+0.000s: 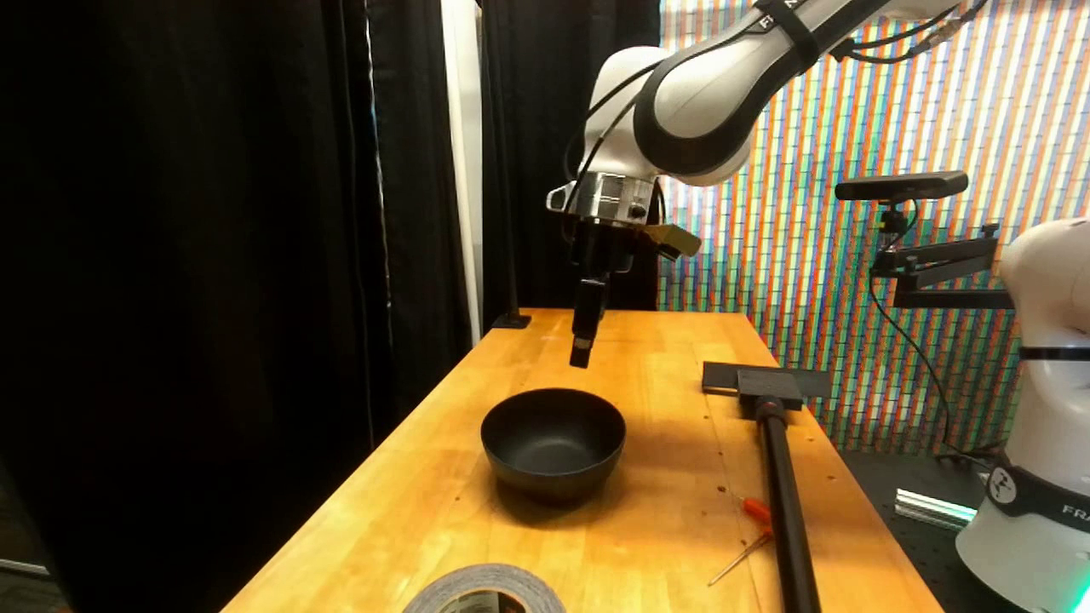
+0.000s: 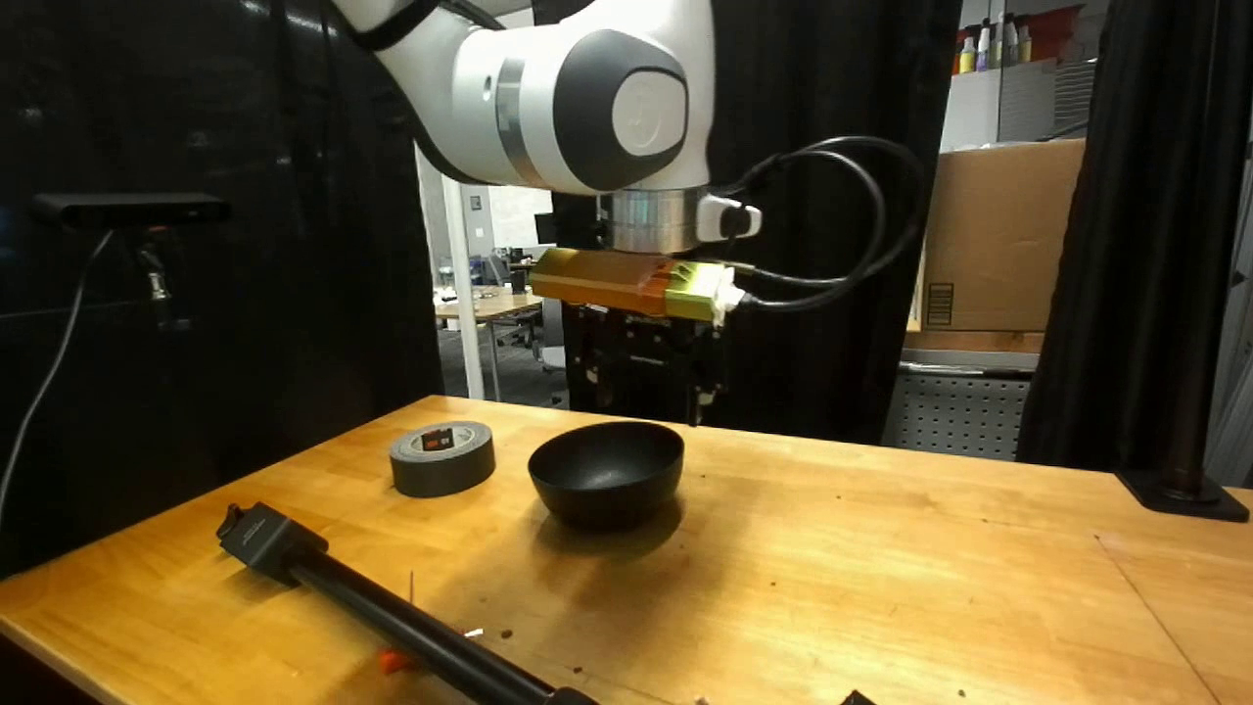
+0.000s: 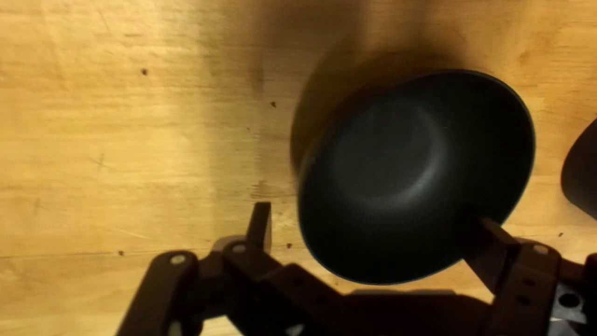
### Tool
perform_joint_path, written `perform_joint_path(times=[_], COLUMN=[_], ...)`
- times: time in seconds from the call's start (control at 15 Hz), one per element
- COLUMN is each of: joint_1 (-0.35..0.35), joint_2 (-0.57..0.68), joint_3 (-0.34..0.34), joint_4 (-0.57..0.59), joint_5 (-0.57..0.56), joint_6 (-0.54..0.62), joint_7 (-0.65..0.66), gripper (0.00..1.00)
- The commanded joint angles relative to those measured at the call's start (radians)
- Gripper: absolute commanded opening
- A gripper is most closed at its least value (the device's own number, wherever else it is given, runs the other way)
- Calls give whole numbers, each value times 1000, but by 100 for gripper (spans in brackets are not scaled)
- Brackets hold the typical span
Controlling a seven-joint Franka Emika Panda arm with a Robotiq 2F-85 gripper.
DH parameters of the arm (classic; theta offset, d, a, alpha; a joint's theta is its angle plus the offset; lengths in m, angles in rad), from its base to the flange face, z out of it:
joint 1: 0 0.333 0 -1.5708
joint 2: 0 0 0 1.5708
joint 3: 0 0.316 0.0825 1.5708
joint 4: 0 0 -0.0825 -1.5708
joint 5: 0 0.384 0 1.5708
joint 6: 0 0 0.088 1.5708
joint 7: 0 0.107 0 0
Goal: Pick up the seal tape and put it on the right side of the table
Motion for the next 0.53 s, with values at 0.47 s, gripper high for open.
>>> perform_joint_path(times=[0.47], joint_1=[92], joint_2=[240], joint_3=[207], joint_4=[335], joint_5=[-224], joint_6=[-139], joint_7=[176], gripper=[100])
